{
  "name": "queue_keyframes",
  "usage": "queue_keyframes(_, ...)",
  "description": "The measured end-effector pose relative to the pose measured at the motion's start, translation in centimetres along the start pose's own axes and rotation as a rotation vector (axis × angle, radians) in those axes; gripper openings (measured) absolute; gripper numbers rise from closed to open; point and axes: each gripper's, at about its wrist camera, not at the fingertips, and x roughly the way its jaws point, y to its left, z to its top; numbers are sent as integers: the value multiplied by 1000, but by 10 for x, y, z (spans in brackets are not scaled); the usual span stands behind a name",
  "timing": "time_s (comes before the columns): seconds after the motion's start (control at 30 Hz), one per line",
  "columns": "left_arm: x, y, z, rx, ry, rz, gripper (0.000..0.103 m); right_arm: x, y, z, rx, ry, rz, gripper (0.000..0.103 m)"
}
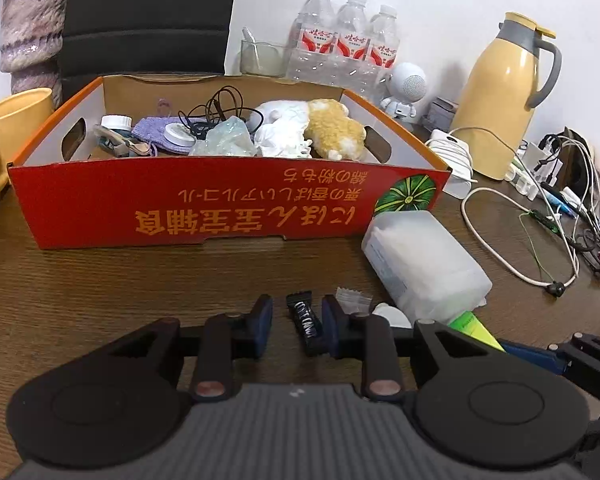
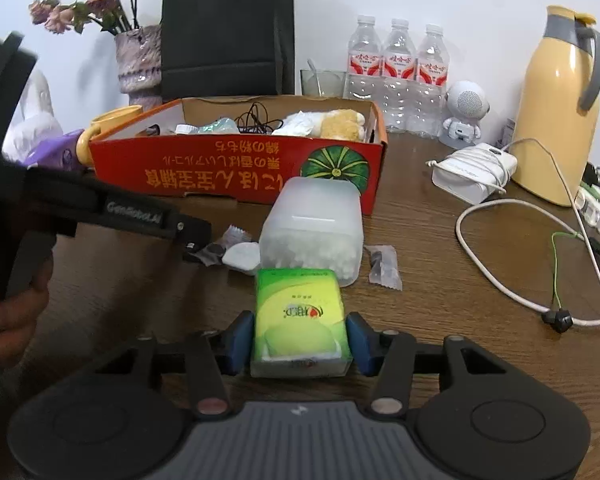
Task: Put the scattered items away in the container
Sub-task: 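Grasp the green tissue pack with right tool while left tool grasps the black stick packet, then lift and carry the tissue pack and black packet over the box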
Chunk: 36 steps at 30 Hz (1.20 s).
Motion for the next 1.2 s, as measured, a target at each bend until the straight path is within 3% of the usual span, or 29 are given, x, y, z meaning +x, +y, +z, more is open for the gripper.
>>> queue_keyframes(0.07, 2, -3, -1, 20, 0, 10, 27, 1, 1, 1, -5, -3, 2, 48)
queue_keyframes(0.13, 2, -7, -2, 50, -4, 31, 13, 1, 1, 1, 0, -5, 9, 45)
queue_keyframes(0.33, -13, -1, -13, 29, -28, 39, 9, -1, 4, -1, -5, -15, 18, 44)
queue_keyframes(0.47, -65, 11, -29, -8, -115, 38, 9, -19, 12, -5, -10, -69, 58, 43)
queue_keyframes(0.63, -140, 18, -60, 13, -231, 152, 9, -64, 38, -18, -61, -175, 105, 44)
queue_keyframes(0.77, -190, 24, -63, 11, -339, 175, 9, -103, 50, -20, -73, -273, 155, 44)
queue_keyframes(0.9, -201, 39, -47, -43, -385, 165, 9, -124, 50, 3, -40, -331, 181, 44)
queue_keyframes(1.0, -194, 54, -23, -81, -397, 128, 9, -117, 49, 31, -15, -344, 188, 44)
queue_keyframes(1.2, -174, 81, 69, -74, -459, 89, 9, -85, 42, 120, -18, -393, 215, 44)
